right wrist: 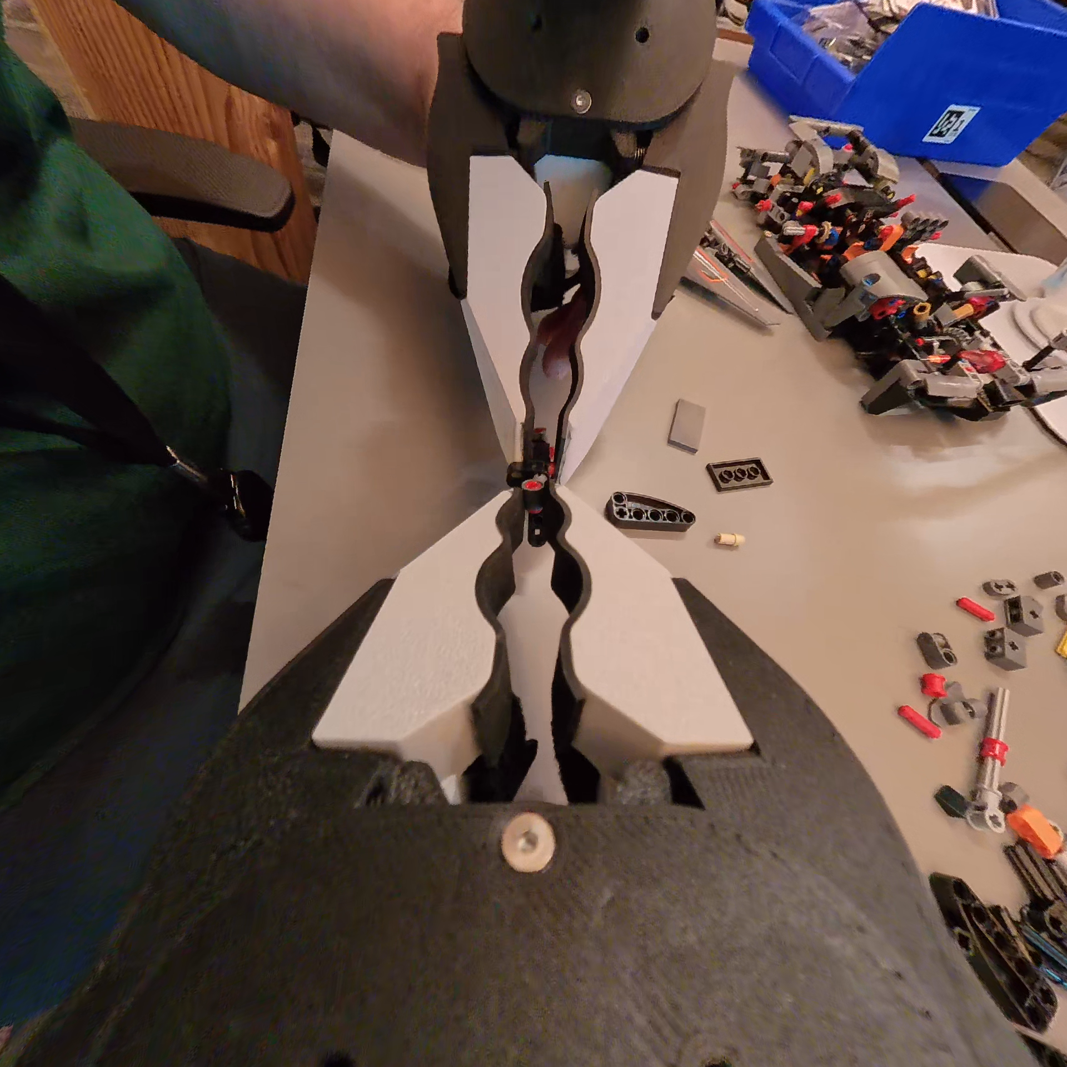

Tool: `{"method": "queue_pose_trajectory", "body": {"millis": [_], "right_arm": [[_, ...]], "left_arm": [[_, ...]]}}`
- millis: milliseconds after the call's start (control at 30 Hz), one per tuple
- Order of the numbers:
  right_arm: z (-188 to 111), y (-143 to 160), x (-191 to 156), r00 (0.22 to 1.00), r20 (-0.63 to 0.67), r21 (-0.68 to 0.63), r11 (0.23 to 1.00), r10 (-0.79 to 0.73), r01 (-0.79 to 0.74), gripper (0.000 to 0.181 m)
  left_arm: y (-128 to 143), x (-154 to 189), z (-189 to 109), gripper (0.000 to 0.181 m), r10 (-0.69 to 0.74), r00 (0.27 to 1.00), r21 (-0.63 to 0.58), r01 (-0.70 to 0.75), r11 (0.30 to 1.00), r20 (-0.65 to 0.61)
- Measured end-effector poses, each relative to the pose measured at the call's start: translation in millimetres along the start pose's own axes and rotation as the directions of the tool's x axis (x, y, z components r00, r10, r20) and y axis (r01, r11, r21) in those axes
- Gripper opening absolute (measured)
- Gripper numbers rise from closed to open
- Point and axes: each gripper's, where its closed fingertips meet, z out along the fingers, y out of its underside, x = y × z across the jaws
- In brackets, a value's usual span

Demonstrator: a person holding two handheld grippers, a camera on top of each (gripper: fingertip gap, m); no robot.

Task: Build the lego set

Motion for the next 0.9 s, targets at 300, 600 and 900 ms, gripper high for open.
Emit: {"method": "queue_pose_trajectory", "body": {"millis": [300, 600, 900], "right_arm": [[0, 2, -4, 0.997, 0.069, 0.008, 1.0, 0.021, -0.022, 0.004], [4, 3, -1, 0.999, 0.034, -0.075, 0.997, -0.007, 0.01, 0.004], [-8, 2, -5, 0.974, 0.177, -0.052, 0.99, 0.141, -0.134, 0.025]], "left_arm": [[-2, 3, 3, 0.007, 0.055, 0.999, 0.003, -0.055, 0.999, 0.002], [1, 1, 2, 0.007, 0.094, 0.995, -0.043, -0.093, 0.995, 0.022], [1, 12, 10, 0.008, 0.418, 0.902, -0.101, -0.409, 0.907, 0.105]]}}
